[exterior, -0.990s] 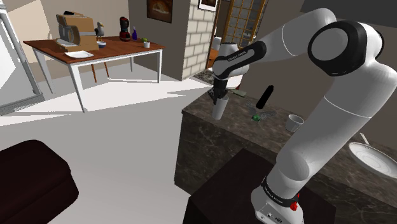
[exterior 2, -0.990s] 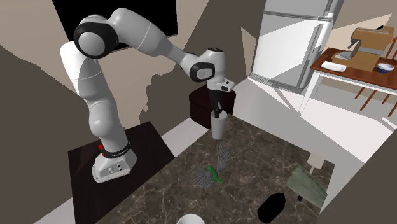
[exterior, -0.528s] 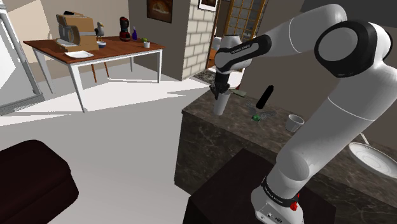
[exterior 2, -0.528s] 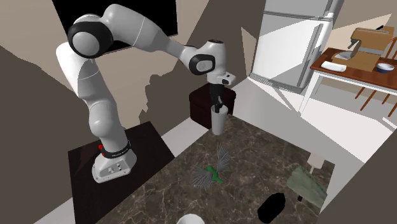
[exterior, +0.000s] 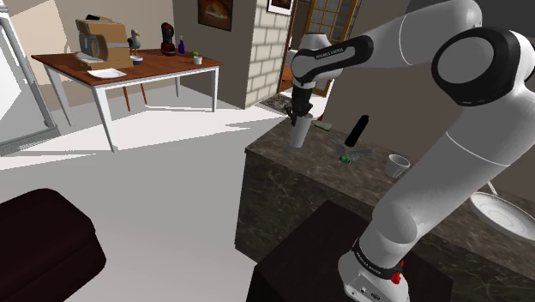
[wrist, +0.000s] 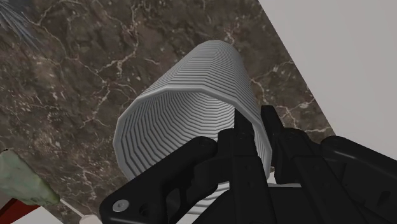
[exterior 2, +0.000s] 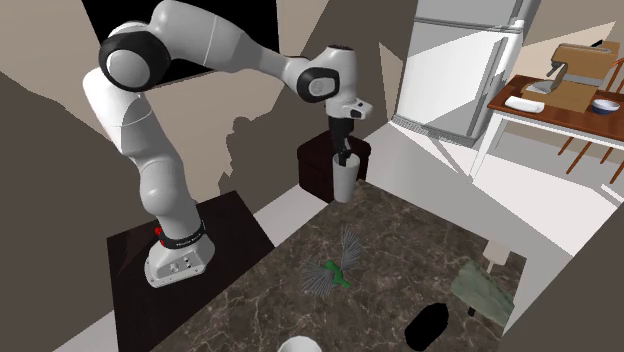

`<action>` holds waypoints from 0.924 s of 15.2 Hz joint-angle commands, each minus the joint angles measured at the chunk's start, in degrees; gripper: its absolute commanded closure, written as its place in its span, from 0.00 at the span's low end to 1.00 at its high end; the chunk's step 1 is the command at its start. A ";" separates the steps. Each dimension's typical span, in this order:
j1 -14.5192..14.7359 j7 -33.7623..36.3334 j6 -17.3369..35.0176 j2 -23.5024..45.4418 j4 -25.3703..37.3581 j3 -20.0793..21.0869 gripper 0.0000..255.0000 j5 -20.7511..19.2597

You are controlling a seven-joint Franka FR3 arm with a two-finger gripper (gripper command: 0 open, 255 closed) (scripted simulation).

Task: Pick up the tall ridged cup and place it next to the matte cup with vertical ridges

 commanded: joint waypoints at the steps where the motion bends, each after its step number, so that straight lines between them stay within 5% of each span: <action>1: 0.05 -0.04 -1.57 -0.48 1.07 0.07 1.00 0.03; 14: 0.19 -0.72 -11.50 -2.10 9.40 0.31 1.00 0.26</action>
